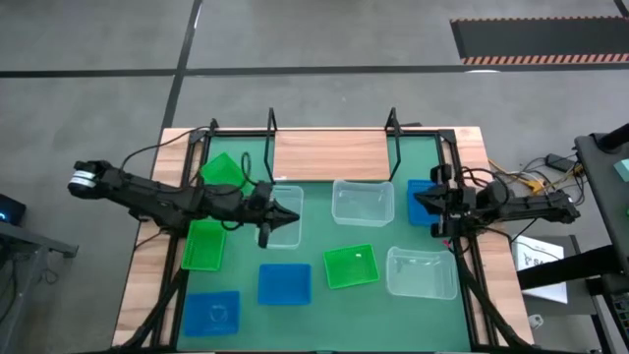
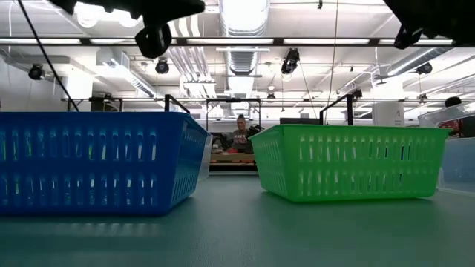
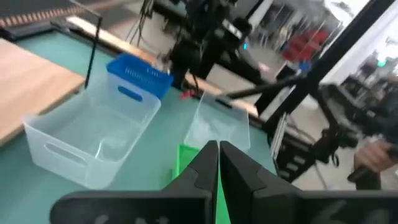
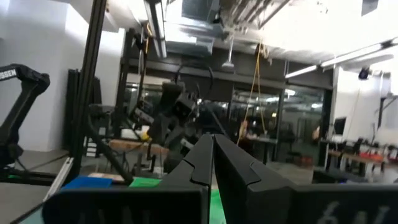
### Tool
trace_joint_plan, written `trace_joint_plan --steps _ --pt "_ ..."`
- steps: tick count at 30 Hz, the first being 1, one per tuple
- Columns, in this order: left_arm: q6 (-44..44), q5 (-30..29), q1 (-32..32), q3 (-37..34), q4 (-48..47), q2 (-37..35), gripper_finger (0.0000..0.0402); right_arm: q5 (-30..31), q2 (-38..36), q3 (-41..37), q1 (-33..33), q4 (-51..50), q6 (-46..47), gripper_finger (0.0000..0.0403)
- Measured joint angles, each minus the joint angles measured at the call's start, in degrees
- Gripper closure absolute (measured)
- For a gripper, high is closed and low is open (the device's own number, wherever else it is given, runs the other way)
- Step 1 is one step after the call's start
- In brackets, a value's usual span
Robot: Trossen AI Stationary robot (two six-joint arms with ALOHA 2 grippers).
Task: Stack baskets on shelf by color
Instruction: Put the top left transparent bin on the shelf
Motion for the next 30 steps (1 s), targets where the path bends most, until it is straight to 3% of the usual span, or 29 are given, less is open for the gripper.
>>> trace_joint_plan --steps 6,13,20,24,30 --pt "-0.1 0.0 -4.0 9.9 -16.7 4.2 0.0402 0.0 0.0 0.0 0.0 -2.0 1.6 0.0394" --pt "0.1 0.0 -7.3 23.3 -43.5 12.4 0.0402 0.0 0.0 0.0 0.0 -2.5 1.1 0.0394" --pt "6.6 -0.2 -7.4 30.6 -59.1 22.3 0.0396 0.0 0.0 0.0 0.0 -5.8 0.5 0.0394" --pt "9.7 -0.2 -7.4 33.1 -65.7 26.0 0.0358 0.0 0.0 0.0 0.0 -5.9 0.5 0.0394" --pt "12.6 -1.6 -7.4 32.8 -66.0 28.4 0.0274 0.0 0.0 0.0 0.0 -7.5 -0.5 0.0394"
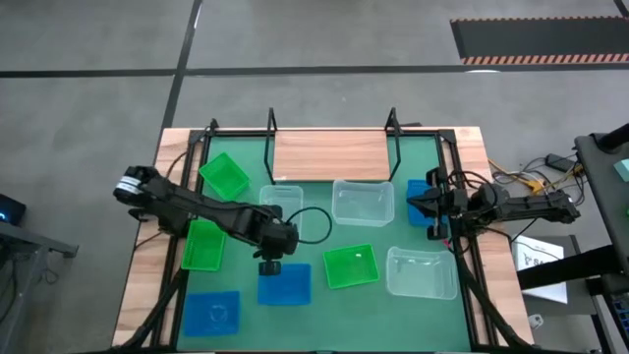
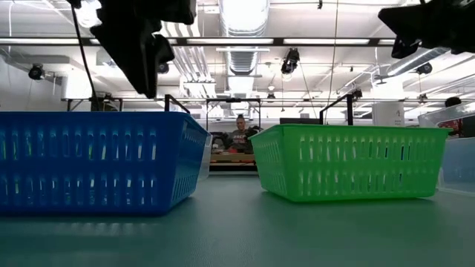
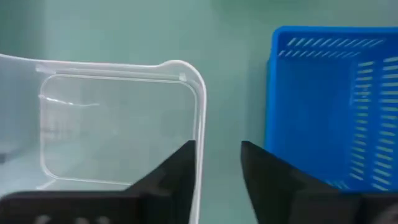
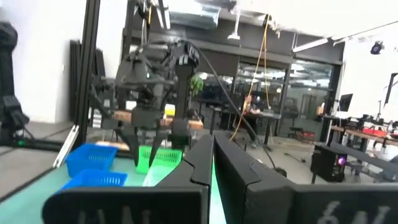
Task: Stack baskets on shelf by color
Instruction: Put the top left transparent bin on the shelf
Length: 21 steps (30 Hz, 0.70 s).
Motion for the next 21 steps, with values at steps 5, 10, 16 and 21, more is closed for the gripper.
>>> trace_joint_plan --steps 5,10,16,21 --pt "1.8 -0.9 0.0 -0.1 0.7 0.9 0.0237 0.0 0.0 0.0 0.0 -3.4 0.3 0.0394" --pt "1.7 -0.9 0.0 -1.8 6.4 1.6 0.0236 0.0 0.0 0.0 0.0 -5.6 0.3 0.0394" --pt "1.0 -3.8 0.0 -4.1 9.0 3.6 0.0236 0.0 0.0 0.0 0.0 -6.7 0.2 0.0394" --pt "1.0 -4.9 0.2 -4.3 9.9 5.2 0.0236 0.0 0.0 0.0 0.0 -6.6 -0.5 0.0394"
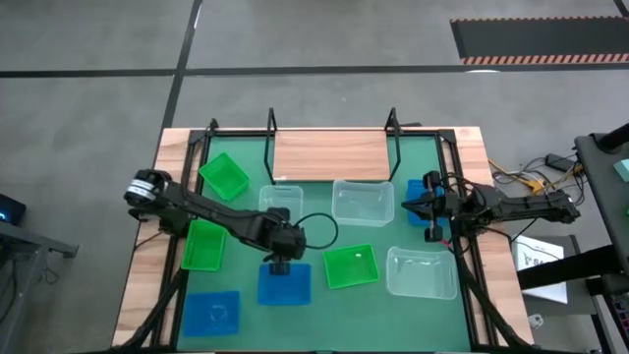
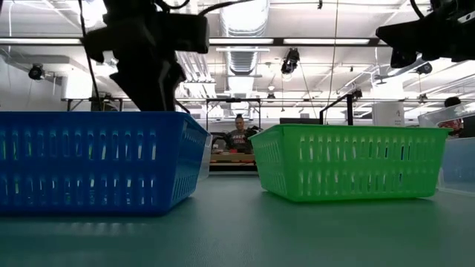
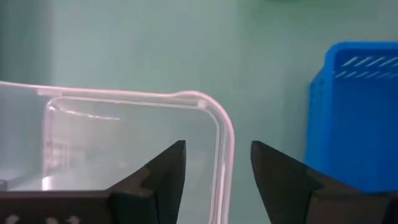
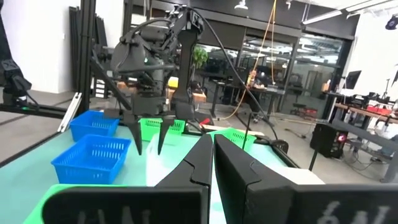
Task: Stack baskets on shelf by color
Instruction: Put the top left transparent bin on the shelf
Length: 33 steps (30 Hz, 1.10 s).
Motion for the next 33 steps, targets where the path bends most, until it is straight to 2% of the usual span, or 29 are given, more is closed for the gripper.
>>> trace_joint_plan --steps 7,10,17,22,26,33 --pt "-0.1 0.0 0.0 -1.6 0.6 2.1 0.0249 0.0 0.0 0.0 0.0 0.0 -0.6 0.0394" --pt "-0.1 0.3 0.0 -1.6 0.8 2.7 0.028 0.0 0.0 0.0 0.0 -0.1 -0.2 0.0394" --pt "-0.1 0.7 0.0 -1.4 0.7 1.4 0.039 0.0 0.0 0.0 0.0 -1.0 0.0 0.0394" --pt "0.0 0.5 0.0 0.1 -0.5 0.3 0.0399 0.1 0.2 0.0 0.0 -0.9 0.1 0.0394" --pt "-1.6 0.3 -0.4 5.0 -3.9 -0.3 0.0401 0.2 0.3 0.0 0.0 -0.9 0.2 0.0394" --pt "-1.5 0.3 -1.5 19.8 -13.6 -0.5 0.0401 0.4 0.3 0.0 0.0 -1.0 0.2 0.0394"
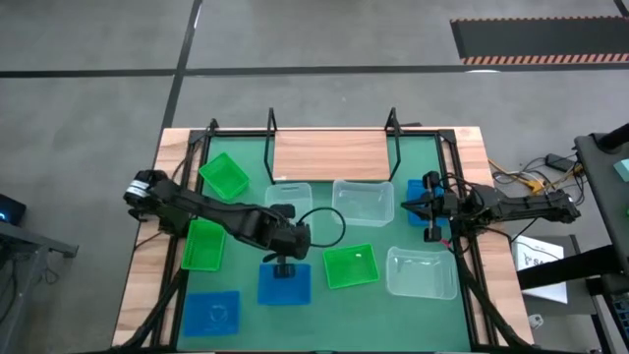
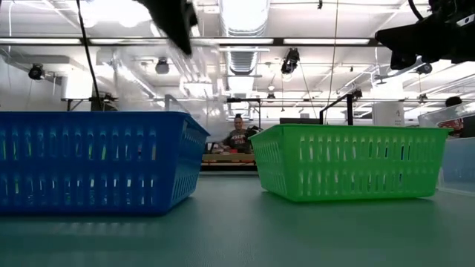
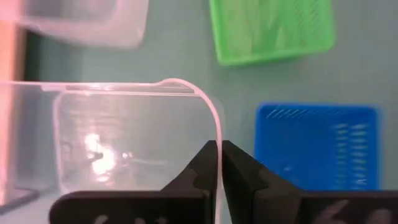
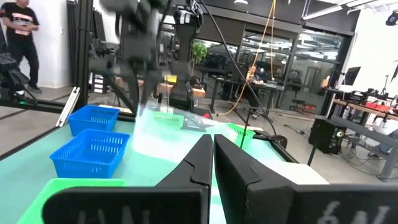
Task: Stack baskets on shelf by color
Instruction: Put the top left transparent bin on the shelf
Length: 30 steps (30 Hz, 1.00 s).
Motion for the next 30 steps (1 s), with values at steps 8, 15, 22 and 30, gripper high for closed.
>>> trace_joint_plan --steps 8,15,22,30 --pt "9.0 -7.6 -0.2 15.9 0.4 -0.1 0.0401 0.0 0.1 0.0 0.0 -0.4 -0.2 0.0394" --pt "23.9 -7.8 5.7 19.2 9.7 -0.1 0.0401 0.0 0.1 0.0 0.0 -0.3 -1.1 0.0394" --pt "25.3 -7.4 17.9 17.6 9.7 1.7 0.0401 0.0 0.0 0.0 0.0 -0.4 -1.3 0.0394" --pt "26.2 -6.7 26.9 16.5 8.0 8.4 0.0402 0.0 0.0 0.0 0.0 -0.8 -1.3 0.0394"
